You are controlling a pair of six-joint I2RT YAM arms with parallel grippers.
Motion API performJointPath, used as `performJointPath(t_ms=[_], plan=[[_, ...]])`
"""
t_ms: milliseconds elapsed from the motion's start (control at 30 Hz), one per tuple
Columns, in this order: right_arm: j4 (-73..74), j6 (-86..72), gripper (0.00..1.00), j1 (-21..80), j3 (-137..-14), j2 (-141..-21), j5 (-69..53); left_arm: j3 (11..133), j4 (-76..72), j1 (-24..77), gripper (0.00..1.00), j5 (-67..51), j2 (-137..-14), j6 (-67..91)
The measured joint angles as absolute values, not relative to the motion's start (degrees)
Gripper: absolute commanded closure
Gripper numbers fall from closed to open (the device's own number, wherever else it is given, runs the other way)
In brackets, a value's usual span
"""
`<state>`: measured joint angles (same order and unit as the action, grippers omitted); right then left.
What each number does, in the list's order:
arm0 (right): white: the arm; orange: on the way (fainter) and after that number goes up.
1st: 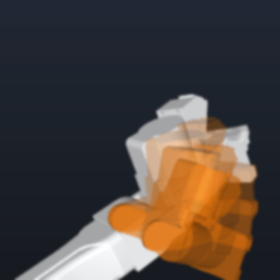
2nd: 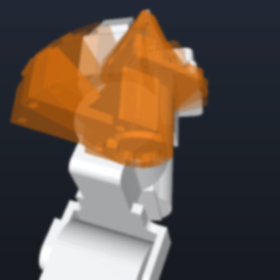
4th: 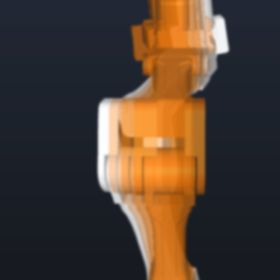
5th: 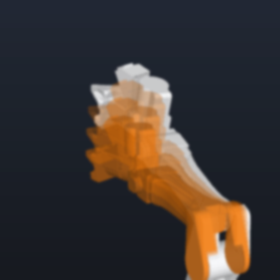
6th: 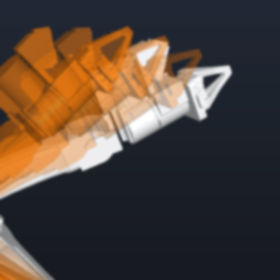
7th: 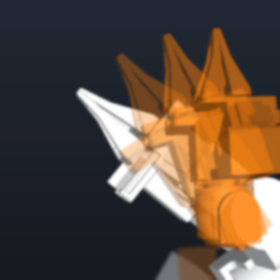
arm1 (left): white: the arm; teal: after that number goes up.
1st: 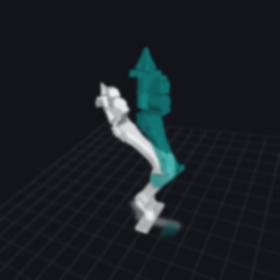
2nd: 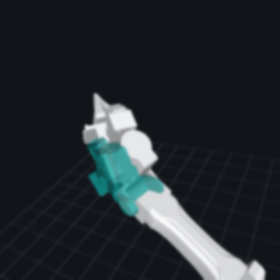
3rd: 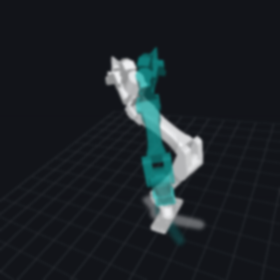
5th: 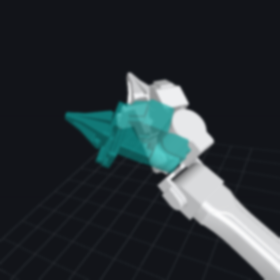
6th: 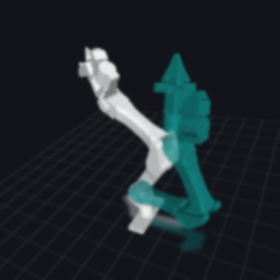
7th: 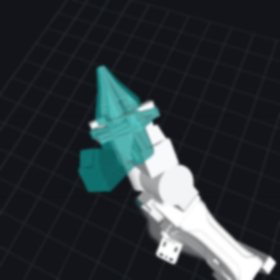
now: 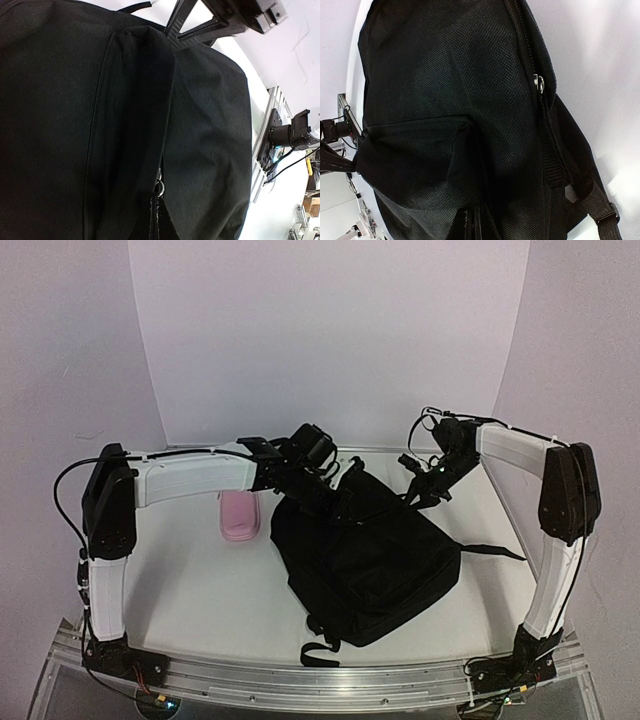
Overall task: Pack the student bag
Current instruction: Zip the student bag at the center of the board.
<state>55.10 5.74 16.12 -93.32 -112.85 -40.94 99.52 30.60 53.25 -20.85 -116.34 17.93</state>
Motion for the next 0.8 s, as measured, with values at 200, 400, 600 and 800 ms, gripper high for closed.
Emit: performJointPath(t_ms=[200, 400, 600, 800], plan=[[55.4, 5.7, 1.0, 16.1, -93.8, -112.8, -41.0, 92.1, 31.3, 53.3, 1.0, -20.2, -109.6, 18.0], [55.7, 5.8, 1.0, 16.1, -94.1, -112.8, -41.2, 84.8, 31.0, 53.4, 1.0, -19.5, -104.5, 18.7], [55.7, 5.9, 1.0, 16.1, -94.1, -112.8, -41.3, 77.9, 29.7, 53.5, 1.0, -19.5, -100.8, 20.6], [54.6, 6.0, 1.0, 16.0, -92.3, -111.8, -42.2, 74.7, 26.9, 53.5, 1.0, -19.3, -99.9, 22.5]])
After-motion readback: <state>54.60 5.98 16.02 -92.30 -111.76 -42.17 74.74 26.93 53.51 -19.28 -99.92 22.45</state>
